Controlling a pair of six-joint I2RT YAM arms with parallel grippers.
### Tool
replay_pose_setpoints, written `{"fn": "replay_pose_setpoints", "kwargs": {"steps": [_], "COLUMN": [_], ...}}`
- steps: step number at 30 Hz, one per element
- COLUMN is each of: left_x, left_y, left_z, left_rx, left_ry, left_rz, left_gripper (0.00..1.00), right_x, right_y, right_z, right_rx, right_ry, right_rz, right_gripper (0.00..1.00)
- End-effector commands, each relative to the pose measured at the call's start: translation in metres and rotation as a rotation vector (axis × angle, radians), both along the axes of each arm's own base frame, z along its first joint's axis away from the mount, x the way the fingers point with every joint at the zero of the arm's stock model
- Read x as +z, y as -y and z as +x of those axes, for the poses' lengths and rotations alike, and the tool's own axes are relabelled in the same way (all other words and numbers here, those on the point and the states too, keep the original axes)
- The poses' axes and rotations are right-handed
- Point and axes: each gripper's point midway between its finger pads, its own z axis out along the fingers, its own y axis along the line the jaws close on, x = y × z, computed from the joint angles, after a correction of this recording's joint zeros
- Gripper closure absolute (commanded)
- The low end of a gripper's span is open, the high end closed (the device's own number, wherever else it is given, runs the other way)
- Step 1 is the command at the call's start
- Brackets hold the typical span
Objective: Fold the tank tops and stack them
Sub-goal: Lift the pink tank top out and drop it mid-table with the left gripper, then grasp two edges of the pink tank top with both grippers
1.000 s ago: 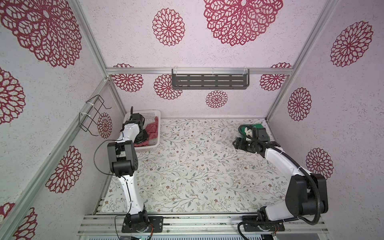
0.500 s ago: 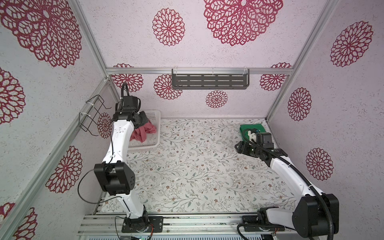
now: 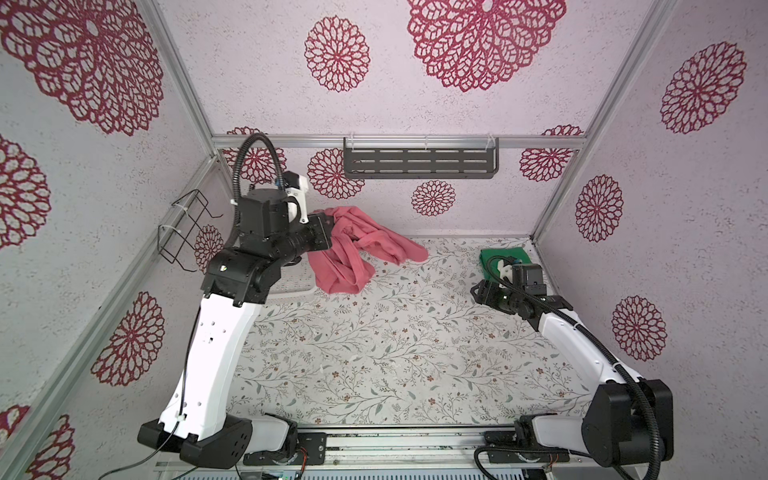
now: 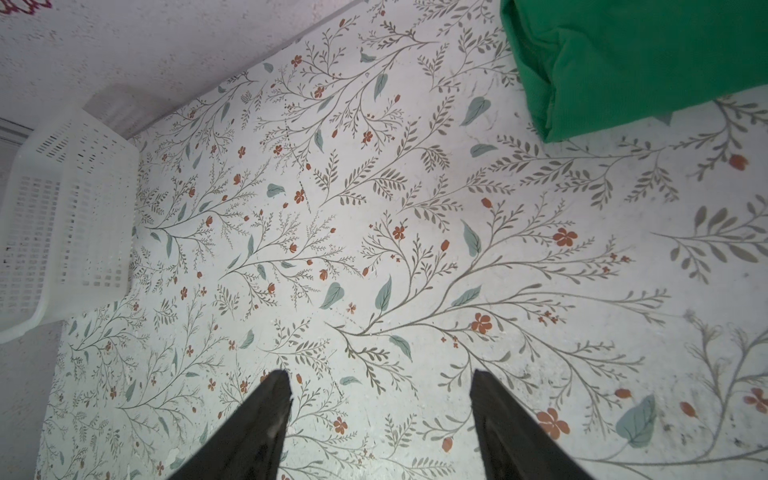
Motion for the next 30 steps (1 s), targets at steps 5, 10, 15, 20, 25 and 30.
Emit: {"fn": "replay_pose_setpoints", "kwargs": {"steps": [5,10,15,20,25,30], "left_x": [-0.185,-0.208,-0.216,-0.267,-0.308,-0.35], "left_y": [0.055,0.009,-0.016,0.0,0.018,0.006], "left_z": [0.065,0.059,0.013,-0.035,-0.042,-0.05], "left_rx": [-0.177,0.016,0.136,0.182,0.218,0.282], "left_ry": [-0.389,-0.435,-0.505,-0.61,-0.657,-0.742], "left_rz": [0.01,0.2,0.228,0.149,0.144,0.299], "left_gripper": [0.39,0.31,0.33,0.4,0.48,0.3], "right_x": [0.0,-0.015,-0.039,-0.054,-0.082,-0.107], "right_y": [0.015,0.006,-0.01,-0.006,-0.029,-0.043], "right_z": [-0.015,-0.035,-0.056,-0.043,-0.012,-0.002], "right_rx": [-0.019,0.021,0.085,0.026,0.032,0.031], "right_ry": [-0.014,-0.069,-0.181,-0.215,-0.254,-0.272], "right_rz": [-0.091,-0.099,-0.126,-0.136,-0.054,-0.089], "right_gripper": [0.26,0.27,0.33,0.56,0.66,0.49]}}
